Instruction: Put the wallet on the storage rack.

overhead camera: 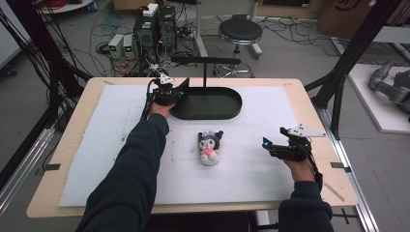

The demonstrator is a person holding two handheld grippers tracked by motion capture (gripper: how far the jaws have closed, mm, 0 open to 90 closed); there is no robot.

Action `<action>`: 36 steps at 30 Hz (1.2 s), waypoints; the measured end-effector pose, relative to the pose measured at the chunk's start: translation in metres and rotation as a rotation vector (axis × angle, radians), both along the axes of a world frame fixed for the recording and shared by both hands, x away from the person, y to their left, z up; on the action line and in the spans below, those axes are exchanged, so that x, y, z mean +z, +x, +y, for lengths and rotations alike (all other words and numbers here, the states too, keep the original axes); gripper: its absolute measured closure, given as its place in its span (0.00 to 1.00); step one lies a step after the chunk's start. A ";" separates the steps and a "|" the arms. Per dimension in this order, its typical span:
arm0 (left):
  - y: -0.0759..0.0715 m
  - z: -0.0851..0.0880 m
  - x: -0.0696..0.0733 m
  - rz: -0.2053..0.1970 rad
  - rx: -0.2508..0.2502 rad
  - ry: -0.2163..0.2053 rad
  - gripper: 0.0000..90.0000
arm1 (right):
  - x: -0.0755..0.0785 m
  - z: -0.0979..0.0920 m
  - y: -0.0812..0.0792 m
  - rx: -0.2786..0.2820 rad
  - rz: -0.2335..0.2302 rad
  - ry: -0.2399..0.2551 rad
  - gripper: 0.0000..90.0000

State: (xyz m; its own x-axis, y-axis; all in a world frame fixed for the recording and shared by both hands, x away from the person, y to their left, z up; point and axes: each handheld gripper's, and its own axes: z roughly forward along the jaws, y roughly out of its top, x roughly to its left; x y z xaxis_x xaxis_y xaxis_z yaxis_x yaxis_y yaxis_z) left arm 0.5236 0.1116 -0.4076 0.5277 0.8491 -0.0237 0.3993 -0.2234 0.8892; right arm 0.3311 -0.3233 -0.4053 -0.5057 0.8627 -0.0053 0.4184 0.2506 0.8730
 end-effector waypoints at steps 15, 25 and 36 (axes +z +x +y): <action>-0.024 0.003 0.015 0.070 -0.051 -0.100 0.82 | 0.003 0.003 -0.004 0.019 -0.010 0.007 0.19; -0.020 -0.012 0.010 0.020 -0.070 -0.044 0.84 | 0.001 0.004 -0.002 0.022 -0.005 0.003 0.19; -0.019 -0.021 0.002 0.036 -0.091 -0.062 0.80 | 0.001 0.003 -0.002 0.024 -0.008 0.002 0.19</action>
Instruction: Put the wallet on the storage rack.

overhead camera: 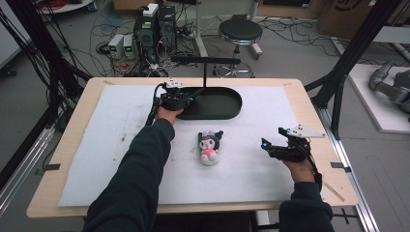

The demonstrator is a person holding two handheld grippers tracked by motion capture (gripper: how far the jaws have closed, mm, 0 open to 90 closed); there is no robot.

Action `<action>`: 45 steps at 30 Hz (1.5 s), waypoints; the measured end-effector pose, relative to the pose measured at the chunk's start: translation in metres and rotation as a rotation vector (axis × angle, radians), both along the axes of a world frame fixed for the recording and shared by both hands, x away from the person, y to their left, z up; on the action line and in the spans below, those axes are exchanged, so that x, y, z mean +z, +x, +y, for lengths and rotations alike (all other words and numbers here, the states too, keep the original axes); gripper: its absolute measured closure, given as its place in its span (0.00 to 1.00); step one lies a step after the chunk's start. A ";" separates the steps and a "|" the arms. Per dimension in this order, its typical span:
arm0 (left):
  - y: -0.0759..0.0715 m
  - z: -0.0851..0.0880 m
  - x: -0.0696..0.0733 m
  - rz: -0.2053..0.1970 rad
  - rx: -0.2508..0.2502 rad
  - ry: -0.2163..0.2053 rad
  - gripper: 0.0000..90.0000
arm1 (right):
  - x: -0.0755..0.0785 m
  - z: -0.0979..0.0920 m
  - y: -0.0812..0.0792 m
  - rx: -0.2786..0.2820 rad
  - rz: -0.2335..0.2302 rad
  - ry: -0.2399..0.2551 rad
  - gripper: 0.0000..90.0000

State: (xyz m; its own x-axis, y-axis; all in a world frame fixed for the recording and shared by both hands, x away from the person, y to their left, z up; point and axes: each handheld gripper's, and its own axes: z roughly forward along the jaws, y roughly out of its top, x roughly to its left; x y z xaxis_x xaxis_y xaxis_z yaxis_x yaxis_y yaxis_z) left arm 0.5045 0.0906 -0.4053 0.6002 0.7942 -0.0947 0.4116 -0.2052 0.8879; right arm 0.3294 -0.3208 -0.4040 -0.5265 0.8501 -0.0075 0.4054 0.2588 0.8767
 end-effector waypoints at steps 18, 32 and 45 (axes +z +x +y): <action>0.011 -0.011 -0.016 0.086 0.036 -0.005 0.57 | -0.001 -0.002 0.000 -0.005 0.006 0.004 0.19; -0.044 0.028 0.023 -0.034 -0.015 -0.118 0.29 | -0.002 0.004 0.000 0.013 0.010 -0.012 0.19; -0.128 0.098 0.031 -0.175 0.053 -0.102 0.25 | -0.003 0.016 0.001 0.040 0.017 -0.043 0.19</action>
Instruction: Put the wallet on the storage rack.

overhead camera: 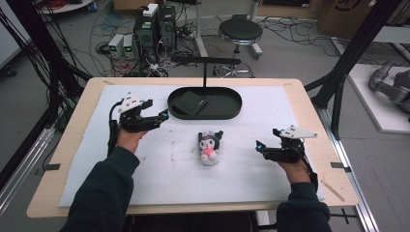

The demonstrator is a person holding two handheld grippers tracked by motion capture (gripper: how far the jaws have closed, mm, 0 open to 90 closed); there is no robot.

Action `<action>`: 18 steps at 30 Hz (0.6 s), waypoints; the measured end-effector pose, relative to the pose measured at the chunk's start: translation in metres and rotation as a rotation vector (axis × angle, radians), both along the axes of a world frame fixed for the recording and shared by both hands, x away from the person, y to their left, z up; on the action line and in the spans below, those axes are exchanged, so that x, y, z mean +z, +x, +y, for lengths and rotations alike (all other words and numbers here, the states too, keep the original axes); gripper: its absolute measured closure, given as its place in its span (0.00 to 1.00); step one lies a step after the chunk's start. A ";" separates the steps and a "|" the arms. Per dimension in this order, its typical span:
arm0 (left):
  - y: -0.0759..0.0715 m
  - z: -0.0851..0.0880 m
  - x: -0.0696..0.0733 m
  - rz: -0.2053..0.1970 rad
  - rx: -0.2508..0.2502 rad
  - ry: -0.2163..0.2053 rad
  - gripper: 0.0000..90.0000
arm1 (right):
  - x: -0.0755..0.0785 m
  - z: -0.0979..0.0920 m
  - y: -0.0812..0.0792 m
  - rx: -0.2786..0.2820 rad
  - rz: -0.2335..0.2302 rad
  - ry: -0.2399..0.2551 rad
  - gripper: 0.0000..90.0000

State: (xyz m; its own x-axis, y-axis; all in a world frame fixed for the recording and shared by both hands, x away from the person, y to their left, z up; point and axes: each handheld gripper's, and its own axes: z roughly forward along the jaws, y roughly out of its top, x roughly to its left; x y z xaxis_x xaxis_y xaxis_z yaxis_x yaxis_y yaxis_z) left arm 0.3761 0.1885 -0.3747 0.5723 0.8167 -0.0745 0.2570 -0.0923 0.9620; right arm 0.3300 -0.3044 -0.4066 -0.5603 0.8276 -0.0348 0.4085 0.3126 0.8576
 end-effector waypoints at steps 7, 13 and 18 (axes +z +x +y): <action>-0.022 0.029 -0.009 0.007 0.050 -0.024 0.23 | 0.000 0.005 0.003 -0.003 0.004 -0.010 0.19; -0.030 0.039 -0.015 0.006 0.063 -0.016 0.23 | 0.000 0.009 0.005 -0.003 0.011 -0.016 0.19; -0.037 0.041 -0.015 0.003 0.068 -0.001 0.23 | 0.002 0.012 0.001 0.006 0.000 -0.009 0.19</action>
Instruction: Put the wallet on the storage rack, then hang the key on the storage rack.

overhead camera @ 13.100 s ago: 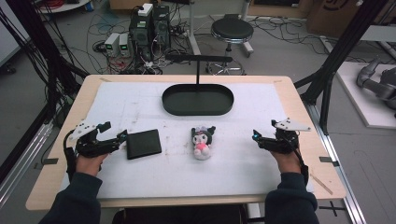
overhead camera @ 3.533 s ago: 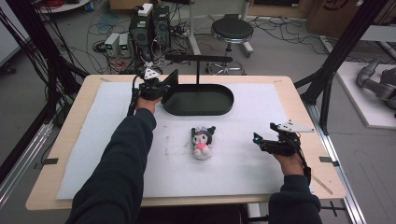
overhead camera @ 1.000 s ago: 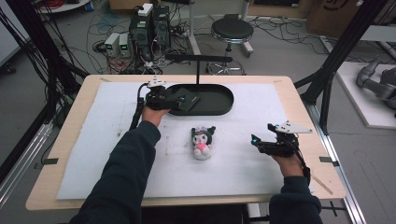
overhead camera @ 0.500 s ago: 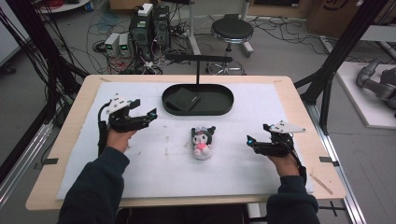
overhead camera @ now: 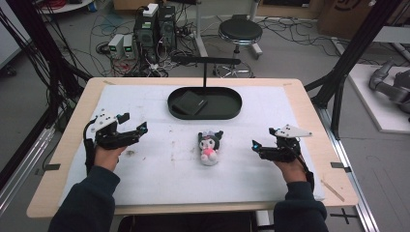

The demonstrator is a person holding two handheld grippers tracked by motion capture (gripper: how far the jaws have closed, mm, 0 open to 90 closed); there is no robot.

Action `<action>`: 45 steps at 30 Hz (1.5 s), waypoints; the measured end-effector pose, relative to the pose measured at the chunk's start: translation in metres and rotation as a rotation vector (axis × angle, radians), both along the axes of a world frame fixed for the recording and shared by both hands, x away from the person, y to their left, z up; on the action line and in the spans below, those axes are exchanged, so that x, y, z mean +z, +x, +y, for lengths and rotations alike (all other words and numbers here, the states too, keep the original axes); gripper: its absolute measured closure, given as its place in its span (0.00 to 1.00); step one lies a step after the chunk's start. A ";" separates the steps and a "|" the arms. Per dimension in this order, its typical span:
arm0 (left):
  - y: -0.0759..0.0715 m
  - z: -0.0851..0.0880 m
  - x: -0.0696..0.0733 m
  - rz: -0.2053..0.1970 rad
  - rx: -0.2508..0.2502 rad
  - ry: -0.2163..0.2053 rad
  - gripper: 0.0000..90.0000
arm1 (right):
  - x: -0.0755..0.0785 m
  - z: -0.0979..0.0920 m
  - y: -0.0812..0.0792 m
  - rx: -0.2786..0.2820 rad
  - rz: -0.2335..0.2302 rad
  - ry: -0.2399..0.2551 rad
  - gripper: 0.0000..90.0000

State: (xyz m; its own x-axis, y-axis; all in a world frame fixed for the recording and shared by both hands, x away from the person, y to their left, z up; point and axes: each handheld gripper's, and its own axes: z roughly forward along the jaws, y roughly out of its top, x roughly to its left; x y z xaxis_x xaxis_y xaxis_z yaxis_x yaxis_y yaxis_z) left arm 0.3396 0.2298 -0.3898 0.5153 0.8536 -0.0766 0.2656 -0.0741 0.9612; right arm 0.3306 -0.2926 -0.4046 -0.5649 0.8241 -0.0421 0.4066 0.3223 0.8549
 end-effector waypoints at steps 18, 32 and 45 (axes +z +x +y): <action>-0.007 0.018 -0.016 0.024 0.016 -0.030 0.23 | 0.006 0.029 -0.005 0.071 0.011 0.042 0.19; -0.013 0.023 -0.036 0.027 0.002 0.005 0.23 | 0.005 0.115 -0.009 0.137 0.038 -0.027 0.19; -0.008 0.023 -0.040 0.046 -0.001 -0.039 0.24 | -0.022 0.180 0.005 0.052 0.095 -0.238 0.19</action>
